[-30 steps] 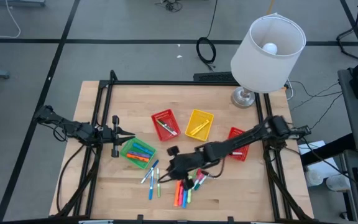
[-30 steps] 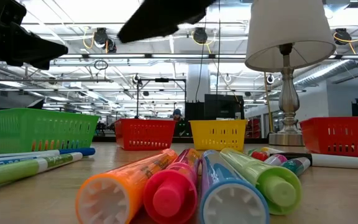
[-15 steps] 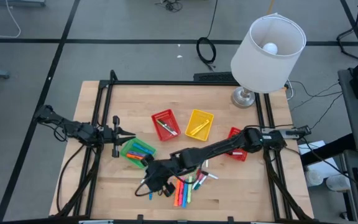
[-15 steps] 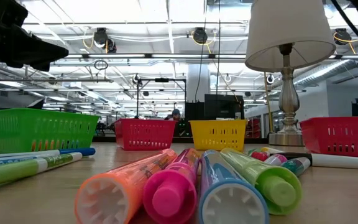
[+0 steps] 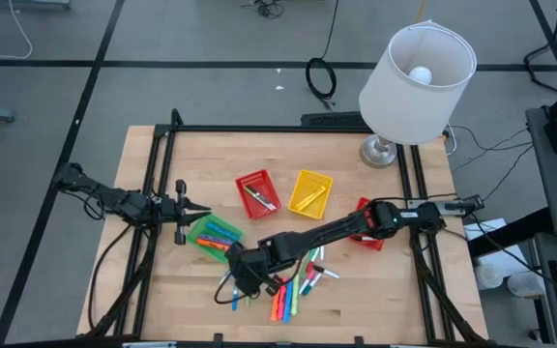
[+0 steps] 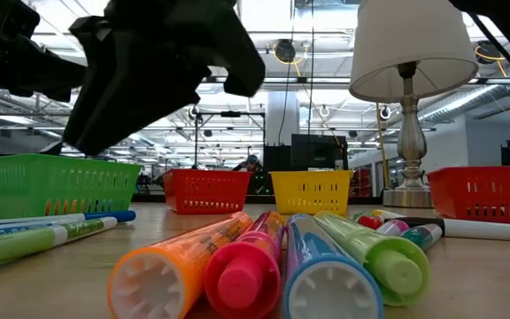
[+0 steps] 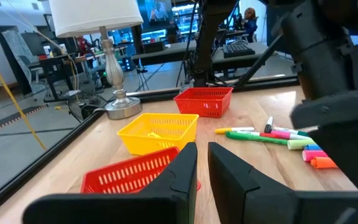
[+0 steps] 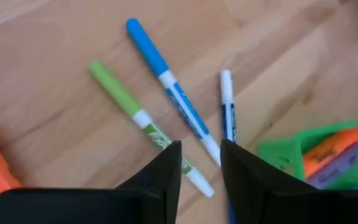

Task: Pick & Place Markers
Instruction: Put the green marker into the left red bin

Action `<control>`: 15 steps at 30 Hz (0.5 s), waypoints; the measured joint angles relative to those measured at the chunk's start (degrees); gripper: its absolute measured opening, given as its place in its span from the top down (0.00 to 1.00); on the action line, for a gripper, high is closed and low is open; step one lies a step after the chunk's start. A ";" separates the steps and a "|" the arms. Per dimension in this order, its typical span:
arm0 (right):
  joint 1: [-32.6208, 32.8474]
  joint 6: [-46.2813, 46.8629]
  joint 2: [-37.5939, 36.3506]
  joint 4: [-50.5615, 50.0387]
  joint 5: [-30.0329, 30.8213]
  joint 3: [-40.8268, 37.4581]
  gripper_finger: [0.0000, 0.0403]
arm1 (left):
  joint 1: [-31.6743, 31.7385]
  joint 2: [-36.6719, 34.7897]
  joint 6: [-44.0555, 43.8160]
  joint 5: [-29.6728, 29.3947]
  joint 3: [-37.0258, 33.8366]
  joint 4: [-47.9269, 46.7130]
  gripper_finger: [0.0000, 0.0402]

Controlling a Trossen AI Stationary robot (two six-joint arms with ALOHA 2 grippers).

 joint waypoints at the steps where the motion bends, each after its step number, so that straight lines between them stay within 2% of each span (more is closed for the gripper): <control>1: -0.01 -1.19 0.02 0.20 -0.55 -0.02 0.74 | 0.00 0.00 0.01 0.00 0.00 -0.02 0.88; 15: -0.50 -9.70 2.18 6.56 -11.97 -0.91 0.74 | 0.02 0.00 0.20 -0.07 0.00 -0.07 0.88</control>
